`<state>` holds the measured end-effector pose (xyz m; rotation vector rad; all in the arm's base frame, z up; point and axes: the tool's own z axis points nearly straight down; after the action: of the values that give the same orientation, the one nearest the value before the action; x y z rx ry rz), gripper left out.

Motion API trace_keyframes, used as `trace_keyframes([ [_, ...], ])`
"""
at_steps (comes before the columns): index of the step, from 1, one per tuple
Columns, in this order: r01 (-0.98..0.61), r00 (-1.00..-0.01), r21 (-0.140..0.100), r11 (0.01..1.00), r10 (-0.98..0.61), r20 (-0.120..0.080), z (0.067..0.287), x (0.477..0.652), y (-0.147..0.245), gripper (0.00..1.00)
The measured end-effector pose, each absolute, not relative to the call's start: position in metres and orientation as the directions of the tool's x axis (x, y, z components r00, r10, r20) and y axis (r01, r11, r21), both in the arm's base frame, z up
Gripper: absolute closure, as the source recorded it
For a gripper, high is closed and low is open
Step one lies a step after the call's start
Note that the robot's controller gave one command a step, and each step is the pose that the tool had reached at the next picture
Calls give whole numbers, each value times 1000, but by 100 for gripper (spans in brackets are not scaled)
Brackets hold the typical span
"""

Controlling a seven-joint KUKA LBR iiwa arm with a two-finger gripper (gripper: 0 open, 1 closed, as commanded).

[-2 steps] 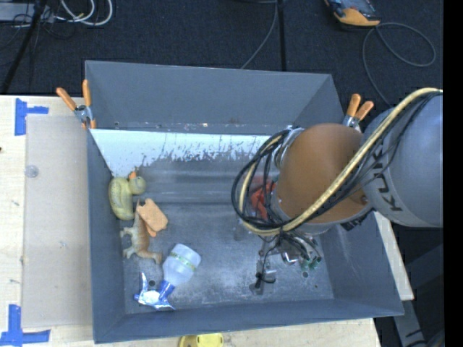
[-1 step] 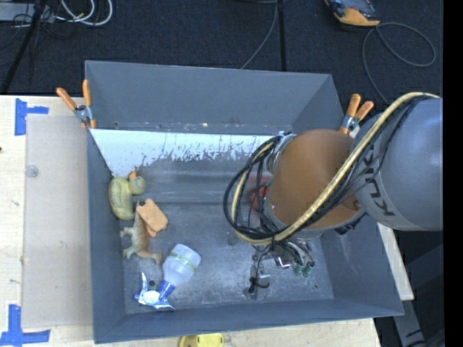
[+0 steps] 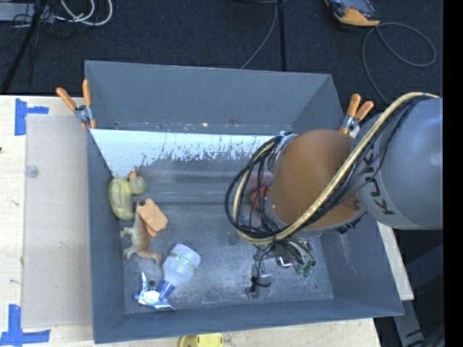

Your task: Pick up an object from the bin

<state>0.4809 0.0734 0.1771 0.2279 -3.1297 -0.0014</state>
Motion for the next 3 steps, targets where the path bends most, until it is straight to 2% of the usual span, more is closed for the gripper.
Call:
trace_keyframes([
  [1, -345, -939, 4, 939, -345, 5, 199, 486, 60, 0],
  [2, -414, -910, 1, 910, -414, 2, 193, 500, 79, 0],
  [3, -212, -977, 3, 977, -212, 6, 183, 492, 101, 0],
])
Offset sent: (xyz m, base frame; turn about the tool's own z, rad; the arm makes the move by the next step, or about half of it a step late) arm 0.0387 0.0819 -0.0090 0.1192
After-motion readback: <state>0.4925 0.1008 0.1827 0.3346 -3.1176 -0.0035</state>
